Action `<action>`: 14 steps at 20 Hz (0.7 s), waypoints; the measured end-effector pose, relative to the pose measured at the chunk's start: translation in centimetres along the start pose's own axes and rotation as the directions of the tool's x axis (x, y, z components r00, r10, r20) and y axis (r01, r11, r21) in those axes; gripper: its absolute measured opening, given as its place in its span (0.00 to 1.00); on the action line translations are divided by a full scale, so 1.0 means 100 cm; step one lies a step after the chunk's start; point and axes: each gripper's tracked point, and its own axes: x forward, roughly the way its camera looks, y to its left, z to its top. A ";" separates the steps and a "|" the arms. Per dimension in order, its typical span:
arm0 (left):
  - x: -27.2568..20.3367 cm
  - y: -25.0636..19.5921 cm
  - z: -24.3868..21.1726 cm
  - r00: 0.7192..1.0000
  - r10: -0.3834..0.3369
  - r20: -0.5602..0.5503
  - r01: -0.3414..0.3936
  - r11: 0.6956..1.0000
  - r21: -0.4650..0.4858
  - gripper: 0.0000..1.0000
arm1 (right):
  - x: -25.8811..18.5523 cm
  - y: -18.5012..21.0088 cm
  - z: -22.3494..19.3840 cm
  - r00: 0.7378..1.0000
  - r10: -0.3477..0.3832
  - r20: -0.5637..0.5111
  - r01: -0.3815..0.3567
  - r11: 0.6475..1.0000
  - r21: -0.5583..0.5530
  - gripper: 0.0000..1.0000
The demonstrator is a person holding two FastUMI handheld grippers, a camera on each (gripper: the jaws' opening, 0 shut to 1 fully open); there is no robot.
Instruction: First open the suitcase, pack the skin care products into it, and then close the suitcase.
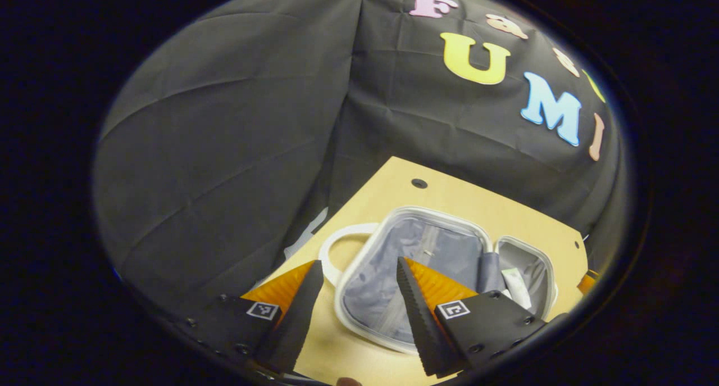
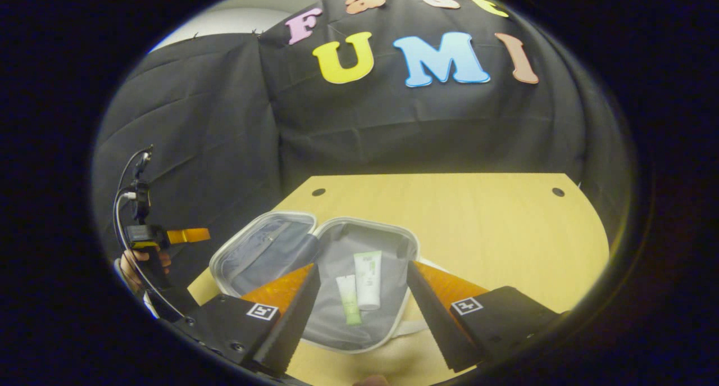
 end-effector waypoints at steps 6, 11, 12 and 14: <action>0.068 0.040 -0.002 0.991 -0.079 -0.103 0.065 0.988 -0.138 0.87 | -0.024 -0.052 0.004 0.988 -0.155 0.028 0.155 0.988 0.001 0.95; 0.120 0.054 -0.019 0.970 -0.148 -0.195 0.082 0.947 -0.311 0.87 | -0.043 -0.079 0.016 0.965 -0.257 0.056 0.254 0.966 0.050 0.95; 0.129 0.057 -0.024 0.966 -0.152 -0.209 0.074 0.938 -0.339 0.88 | -0.045 -0.084 0.017 0.961 -0.271 0.059 0.268 0.962 0.054 0.95; 0.144 0.061 -0.033 0.956 -0.184 -0.227 0.075 0.905 -0.419 0.84 | -0.052 -0.093 0.018 0.953 -0.298 0.054 0.295 0.954 0.058 0.95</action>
